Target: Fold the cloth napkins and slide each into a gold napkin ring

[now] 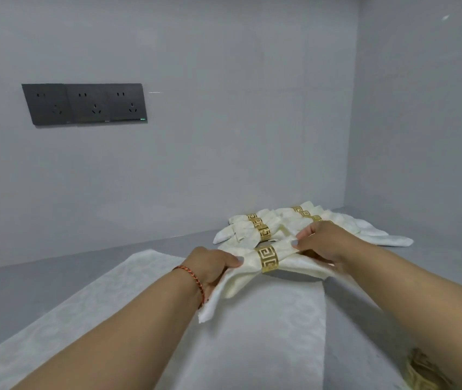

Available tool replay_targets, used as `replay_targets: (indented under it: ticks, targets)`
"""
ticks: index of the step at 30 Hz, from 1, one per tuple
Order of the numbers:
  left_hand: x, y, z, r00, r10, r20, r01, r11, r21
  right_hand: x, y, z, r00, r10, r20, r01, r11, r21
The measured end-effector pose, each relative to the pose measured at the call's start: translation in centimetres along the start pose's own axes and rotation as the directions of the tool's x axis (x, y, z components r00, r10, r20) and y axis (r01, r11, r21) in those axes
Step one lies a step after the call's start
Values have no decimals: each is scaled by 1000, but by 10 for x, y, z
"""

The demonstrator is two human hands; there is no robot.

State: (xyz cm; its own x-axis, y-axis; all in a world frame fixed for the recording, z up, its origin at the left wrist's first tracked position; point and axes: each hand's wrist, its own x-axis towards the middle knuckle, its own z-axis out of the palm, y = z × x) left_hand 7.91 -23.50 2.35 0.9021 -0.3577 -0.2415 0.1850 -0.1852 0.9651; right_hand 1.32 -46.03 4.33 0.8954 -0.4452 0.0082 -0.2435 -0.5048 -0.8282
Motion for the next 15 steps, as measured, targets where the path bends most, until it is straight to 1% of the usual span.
replay_targets:
  ticks: [3,5,6,9,13,15]
  targets:
    - [31,9,23,995,-7,-95,5,1000,-24,37,-6,-10,1000,-25,-17,21,981,-192]
    - [52,16,37,993,-18,-115,13,999,-50,58,-12,-10,994,-80,-68,54,945,-321]
    - [62,21,44,992,-21,-121,13,998,-64,70,-12,-9,988,-106,-115,60,936,-348]
    - [90,27,52,983,-48,-180,39,998,-49,102,-5,2,970,-130,-204,60,946,-319]
    - [131,9,58,970,22,-242,16,988,152,134,16,22,971,-133,-197,53,929,-366]
    - [138,-5,62,954,41,-296,18,981,193,143,26,30,973,-132,-188,45,911,-409]
